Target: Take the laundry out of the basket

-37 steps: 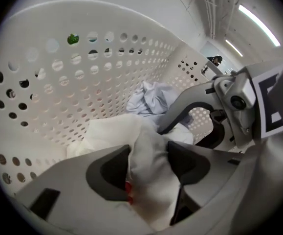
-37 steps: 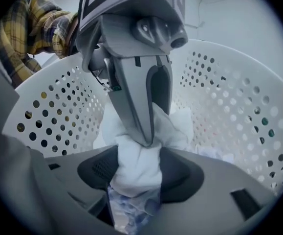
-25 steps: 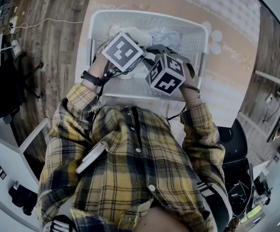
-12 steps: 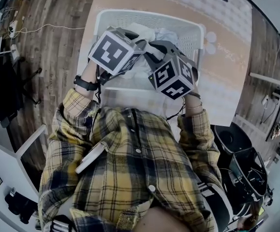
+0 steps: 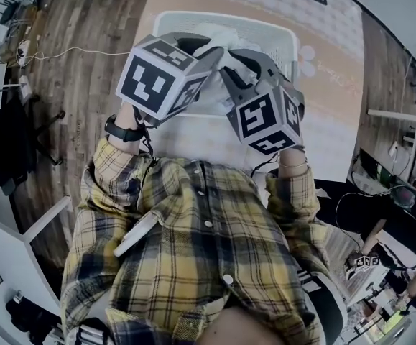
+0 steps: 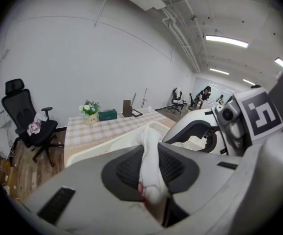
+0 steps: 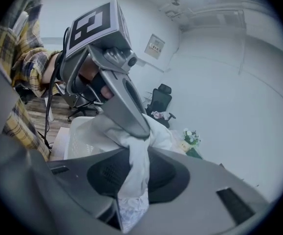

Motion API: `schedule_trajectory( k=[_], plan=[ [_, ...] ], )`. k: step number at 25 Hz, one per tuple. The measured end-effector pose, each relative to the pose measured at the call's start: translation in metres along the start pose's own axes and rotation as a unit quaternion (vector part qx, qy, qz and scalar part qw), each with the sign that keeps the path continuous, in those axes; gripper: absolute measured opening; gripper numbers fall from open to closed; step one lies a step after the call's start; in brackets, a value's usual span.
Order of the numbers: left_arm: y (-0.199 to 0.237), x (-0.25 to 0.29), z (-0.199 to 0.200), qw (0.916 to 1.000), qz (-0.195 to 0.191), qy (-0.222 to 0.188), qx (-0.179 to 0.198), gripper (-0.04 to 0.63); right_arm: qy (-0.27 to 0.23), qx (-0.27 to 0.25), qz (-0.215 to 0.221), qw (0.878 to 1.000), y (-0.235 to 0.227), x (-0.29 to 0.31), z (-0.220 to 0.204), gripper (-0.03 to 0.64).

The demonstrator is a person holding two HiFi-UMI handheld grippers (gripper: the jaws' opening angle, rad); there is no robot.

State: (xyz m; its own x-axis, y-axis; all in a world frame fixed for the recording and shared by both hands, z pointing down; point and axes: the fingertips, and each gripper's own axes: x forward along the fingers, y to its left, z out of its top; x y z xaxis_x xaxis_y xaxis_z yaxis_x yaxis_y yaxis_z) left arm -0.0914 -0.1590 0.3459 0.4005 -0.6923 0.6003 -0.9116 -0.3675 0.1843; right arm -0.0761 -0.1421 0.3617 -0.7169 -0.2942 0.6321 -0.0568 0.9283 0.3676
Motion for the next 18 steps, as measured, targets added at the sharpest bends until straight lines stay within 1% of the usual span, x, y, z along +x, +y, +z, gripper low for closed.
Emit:
schedule_trajectory(
  k=[3, 8, 14, 18],
  plan=[
    [-0.010, -0.022, 0.017, 0.9996, 0.001, -0.030, 0.002, 0.098, -0.017, -0.011, -0.030, 0.999, -0.003, -0.020, 0.019, 0.121],
    [-0.030, -0.057, 0.054, 0.9961, -0.001, -0.086, 0.020, 0.097, -0.053, -0.022, -0.085, 0.995, -0.017, -0.060, 0.050, 0.121],
    [-0.068, -0.094, 0.102, 0.9885, -0.018, -0.143, 0.044, 0.095, -0.088, -0.034, -0.171, 0.981, -0.036, -0.121, 0.083, 0.120],
    [-0.094, -0.111, 0.124, 0.9815, -0.053, -0.171, 0.067, 0.094, -0.088, -0.035, -0.223, 0.970, -0.043, -0.158, 0.093, 0.120]
  ],
)
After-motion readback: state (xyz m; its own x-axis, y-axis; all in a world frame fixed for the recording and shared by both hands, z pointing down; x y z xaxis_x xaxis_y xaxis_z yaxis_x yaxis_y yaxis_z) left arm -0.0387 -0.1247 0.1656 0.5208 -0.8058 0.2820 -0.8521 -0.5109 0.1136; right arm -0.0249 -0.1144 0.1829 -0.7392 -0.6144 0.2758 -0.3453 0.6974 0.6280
